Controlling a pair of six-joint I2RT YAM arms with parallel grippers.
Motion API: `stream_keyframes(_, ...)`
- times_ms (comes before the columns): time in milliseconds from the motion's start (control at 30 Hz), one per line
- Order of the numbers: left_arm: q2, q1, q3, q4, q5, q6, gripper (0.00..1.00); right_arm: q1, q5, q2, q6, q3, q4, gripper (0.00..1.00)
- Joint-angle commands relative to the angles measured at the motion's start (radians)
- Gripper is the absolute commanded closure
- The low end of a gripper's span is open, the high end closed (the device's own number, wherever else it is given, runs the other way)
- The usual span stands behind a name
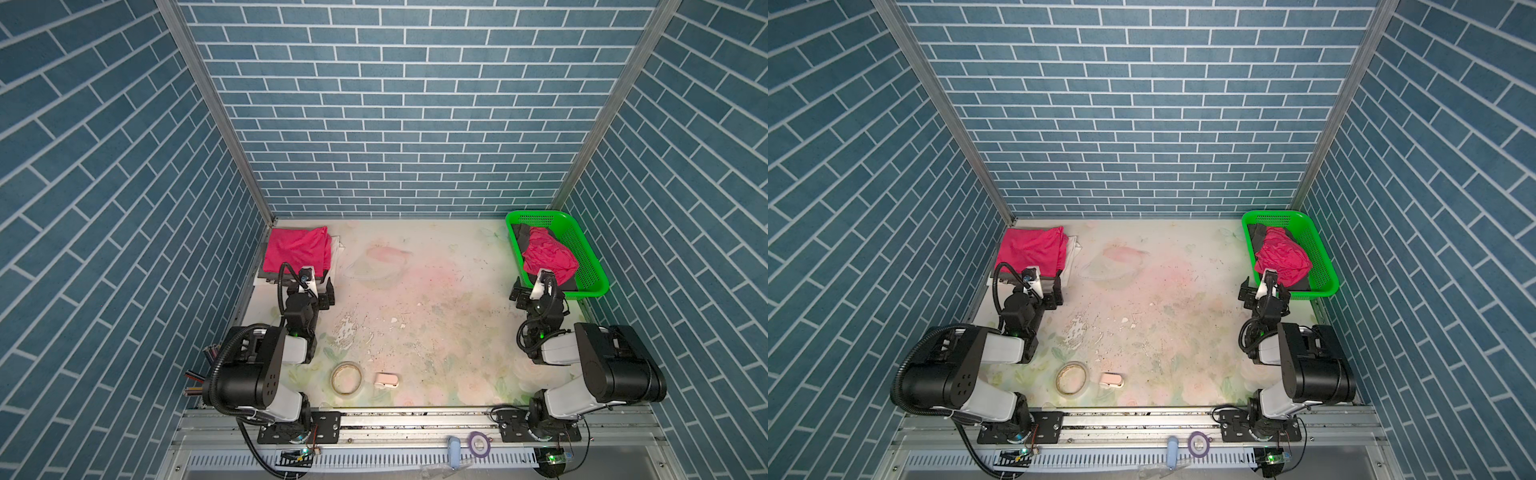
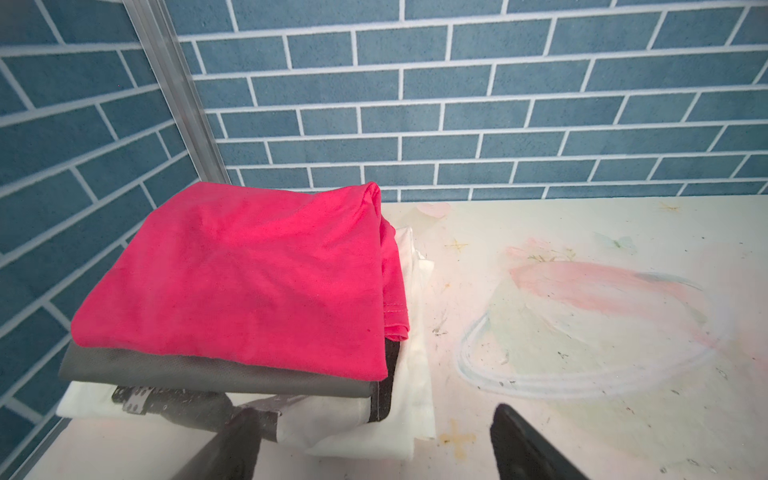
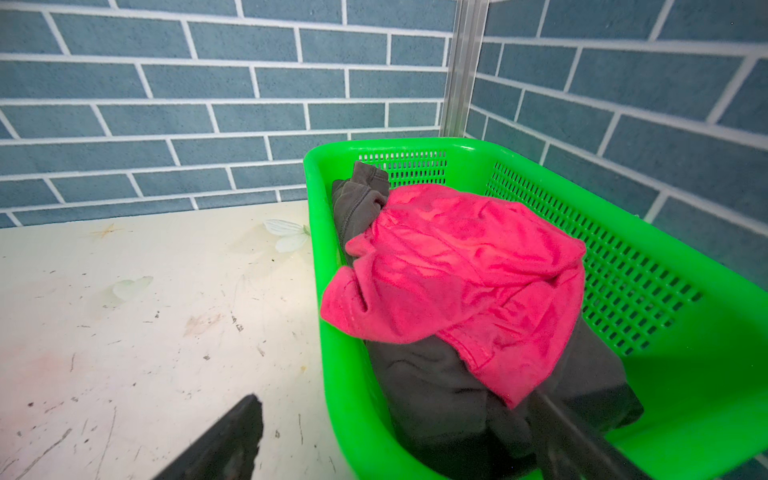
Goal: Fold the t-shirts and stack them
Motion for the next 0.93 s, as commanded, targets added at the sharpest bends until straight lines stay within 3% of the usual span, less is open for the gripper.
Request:
stream_keyframes(0,0.006,-0.004,0.015,0.000,0.012,0.019,0.12,-0.002,-0.017,-0.001,0.014,0.002,-0.016,0.01)
stream_keyframes(733,0.007,-0.004,0.015,0.000,0.013,0.020,0.12,-0.005,-0.023,0.003,0.017,0.008,-0.024,0.01)
stream_keyframes(900,0.007,-0.004,0.016,0.000,0.013,0.019,0.12,-0.017,-0.143,0.002,-0.019,0.015,-0.042,0.01)
